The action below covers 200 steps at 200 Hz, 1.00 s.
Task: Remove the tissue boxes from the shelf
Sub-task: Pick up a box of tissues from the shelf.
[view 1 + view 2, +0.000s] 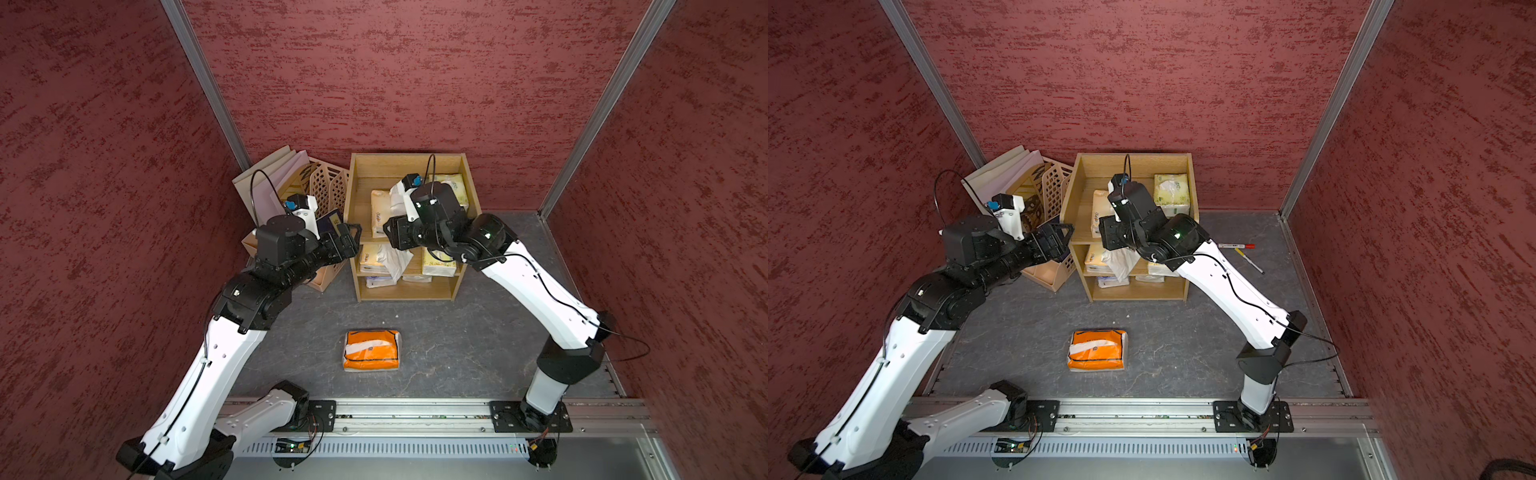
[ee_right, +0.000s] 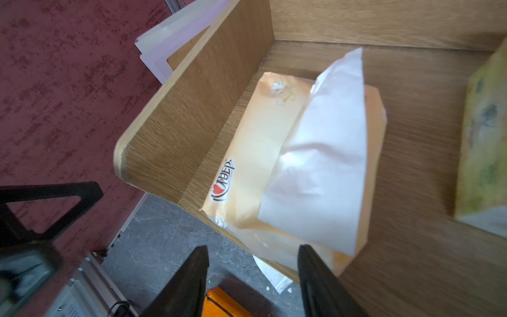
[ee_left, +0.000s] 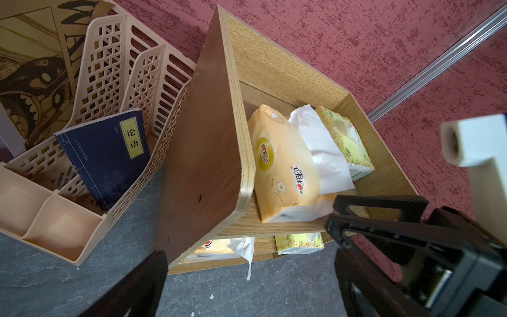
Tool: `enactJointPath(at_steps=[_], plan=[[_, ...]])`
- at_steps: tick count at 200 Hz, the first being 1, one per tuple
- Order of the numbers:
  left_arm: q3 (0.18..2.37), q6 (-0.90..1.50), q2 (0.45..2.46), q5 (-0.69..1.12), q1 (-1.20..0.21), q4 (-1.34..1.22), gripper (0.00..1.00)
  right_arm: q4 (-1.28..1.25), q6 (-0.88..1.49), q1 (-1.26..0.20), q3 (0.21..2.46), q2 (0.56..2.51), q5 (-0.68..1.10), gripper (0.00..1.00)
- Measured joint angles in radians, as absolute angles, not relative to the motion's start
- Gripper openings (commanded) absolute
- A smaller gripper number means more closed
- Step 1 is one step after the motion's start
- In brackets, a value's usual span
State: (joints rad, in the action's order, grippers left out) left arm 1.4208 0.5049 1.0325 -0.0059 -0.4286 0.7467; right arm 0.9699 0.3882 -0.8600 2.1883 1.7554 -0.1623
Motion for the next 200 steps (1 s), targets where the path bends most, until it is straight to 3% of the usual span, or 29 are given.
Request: enactJointPath(at_steps=[75, 200], plan=[[1.419, 0.508, 1.028, -0.006, -0.429, 0.748, 1.0, 0.953, 0.41, -0.818, 2.176, 1.663, -0.163, 0.49], [1.419, 0.506, 0.985, -0.03, -0.429, 0.792, 1.0, 0.809, 0.472, -0.747, 2.037, 1.707, 0.001, 0.49]])
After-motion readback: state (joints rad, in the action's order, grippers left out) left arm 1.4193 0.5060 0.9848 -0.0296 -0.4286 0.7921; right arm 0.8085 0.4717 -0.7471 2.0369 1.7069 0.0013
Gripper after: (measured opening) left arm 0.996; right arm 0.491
